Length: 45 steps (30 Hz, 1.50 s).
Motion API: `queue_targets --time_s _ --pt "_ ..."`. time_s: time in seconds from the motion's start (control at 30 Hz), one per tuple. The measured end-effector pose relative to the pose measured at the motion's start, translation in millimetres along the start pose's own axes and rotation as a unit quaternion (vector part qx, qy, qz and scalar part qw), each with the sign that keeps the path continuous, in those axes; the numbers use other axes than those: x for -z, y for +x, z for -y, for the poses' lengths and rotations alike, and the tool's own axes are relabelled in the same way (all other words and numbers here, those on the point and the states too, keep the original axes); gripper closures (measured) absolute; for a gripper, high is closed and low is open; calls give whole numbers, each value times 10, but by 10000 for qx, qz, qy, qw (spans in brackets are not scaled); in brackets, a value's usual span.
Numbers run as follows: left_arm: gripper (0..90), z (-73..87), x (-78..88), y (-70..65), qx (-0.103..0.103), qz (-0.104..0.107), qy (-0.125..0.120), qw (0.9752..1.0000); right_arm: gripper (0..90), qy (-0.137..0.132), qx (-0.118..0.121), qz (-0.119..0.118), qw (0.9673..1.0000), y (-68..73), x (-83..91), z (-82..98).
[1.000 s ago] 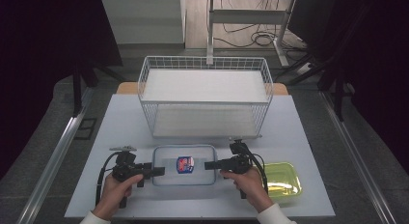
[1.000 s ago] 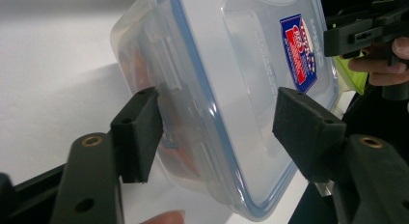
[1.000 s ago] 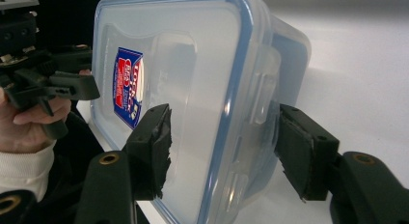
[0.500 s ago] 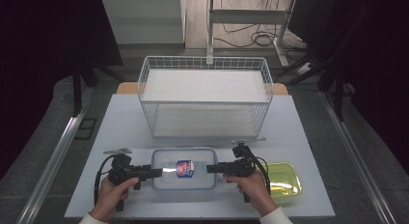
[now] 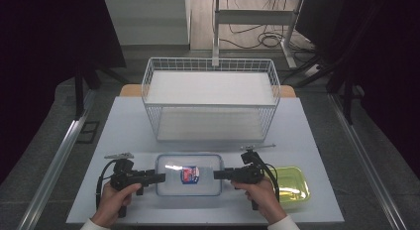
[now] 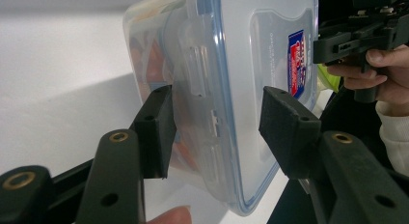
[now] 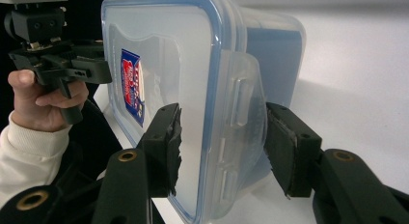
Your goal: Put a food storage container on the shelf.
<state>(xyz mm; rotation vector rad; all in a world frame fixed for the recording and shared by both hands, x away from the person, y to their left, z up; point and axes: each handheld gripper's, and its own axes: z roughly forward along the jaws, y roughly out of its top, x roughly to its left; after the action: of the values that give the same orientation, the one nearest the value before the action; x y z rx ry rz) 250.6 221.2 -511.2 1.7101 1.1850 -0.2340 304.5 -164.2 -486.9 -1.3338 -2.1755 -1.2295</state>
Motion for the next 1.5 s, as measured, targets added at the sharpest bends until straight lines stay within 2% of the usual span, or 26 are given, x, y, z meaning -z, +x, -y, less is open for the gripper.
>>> queue_targets --time_s 0.47,0.9,1.13,1.5 --pt "507 14 23 -7 -52 74 -83 9999 500 -59 111 -35 9999 -3 18 30" --pt "509 12 23 -64 -124 29 -61 9999 500 -194 218 8 9996 31 60 51" --pt "510 -29 65 -165 -301 56 -140 9994 500 -346 475 117 9982 159 183 42" --pt "511 -124 108 -290 -493 78 -207 9985 499 -450 656 187 9967 271 328 -8"
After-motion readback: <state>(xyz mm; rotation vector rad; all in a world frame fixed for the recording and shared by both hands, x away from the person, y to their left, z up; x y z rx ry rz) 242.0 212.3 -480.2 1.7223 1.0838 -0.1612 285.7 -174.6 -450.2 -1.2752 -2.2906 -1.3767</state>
